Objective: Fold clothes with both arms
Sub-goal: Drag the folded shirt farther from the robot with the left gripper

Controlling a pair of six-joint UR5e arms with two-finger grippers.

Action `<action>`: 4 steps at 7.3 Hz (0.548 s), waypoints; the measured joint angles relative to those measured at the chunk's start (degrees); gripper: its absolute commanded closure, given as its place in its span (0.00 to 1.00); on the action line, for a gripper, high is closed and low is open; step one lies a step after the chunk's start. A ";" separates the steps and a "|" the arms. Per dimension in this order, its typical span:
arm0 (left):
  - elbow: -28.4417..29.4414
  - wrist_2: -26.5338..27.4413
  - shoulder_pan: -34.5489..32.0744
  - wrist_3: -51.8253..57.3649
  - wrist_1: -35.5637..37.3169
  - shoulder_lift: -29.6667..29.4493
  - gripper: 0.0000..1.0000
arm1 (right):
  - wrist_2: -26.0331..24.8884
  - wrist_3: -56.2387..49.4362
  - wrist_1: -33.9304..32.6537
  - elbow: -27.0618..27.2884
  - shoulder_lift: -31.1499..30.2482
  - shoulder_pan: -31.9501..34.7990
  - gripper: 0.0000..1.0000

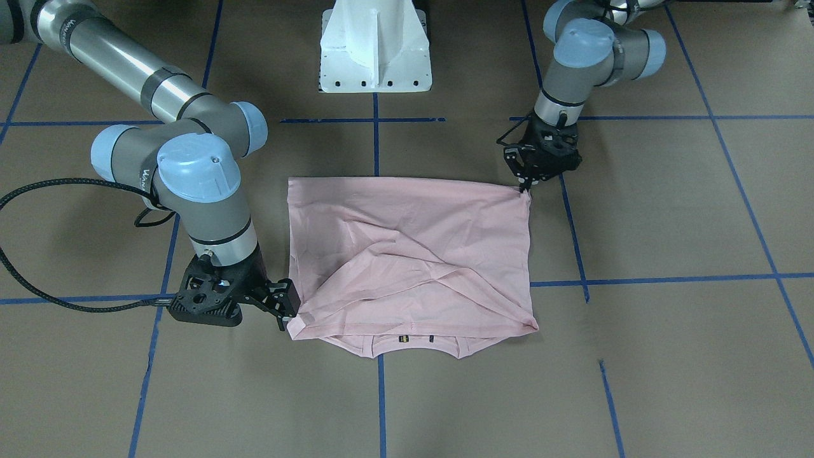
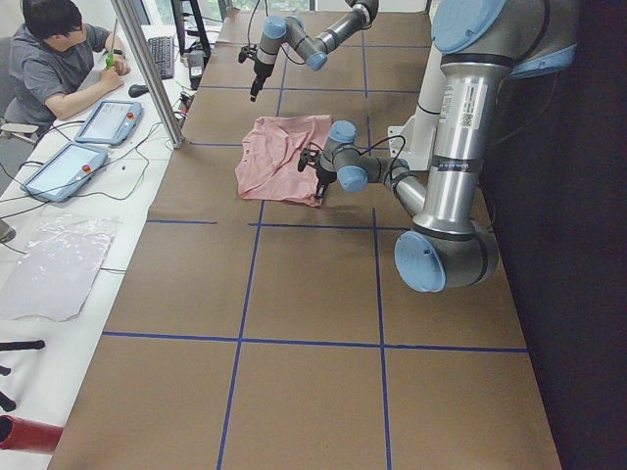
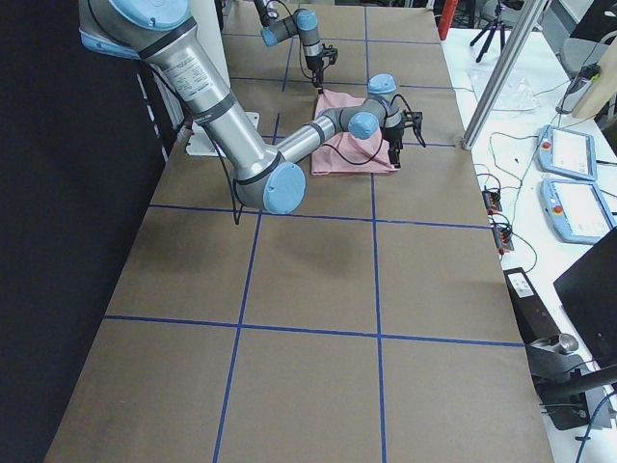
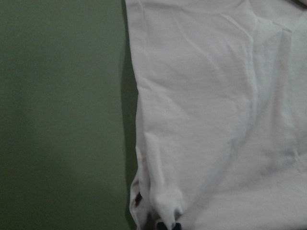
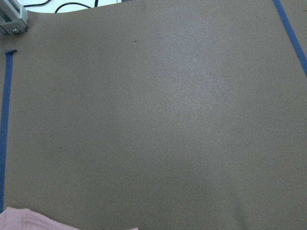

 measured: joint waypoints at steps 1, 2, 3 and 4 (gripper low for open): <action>3.89 -0.09 -4.98 6.25 -0.35 -1.49 1.00 | -0.06 0.00 0.04 0.00 -0.03 -0.03 0.00; 9.64 -0.14 -9.62 11.41 -0.62 -5.29 1.00 | -0.14 0.00 0.06 0.00 -0.06 -0.05 0.00; 17.20 -0.16 -13.63 14.90 -1.68 -10.69 1.00 | -0.20 0.00 0.07 -0.01 -0.07 -0.09 0.00; 26.65 -0.07 -17.11 17.20 -4.68 -16.90 1.00 | -0.23 0.02 0.09 0.00 -0.08 -0.12 0.00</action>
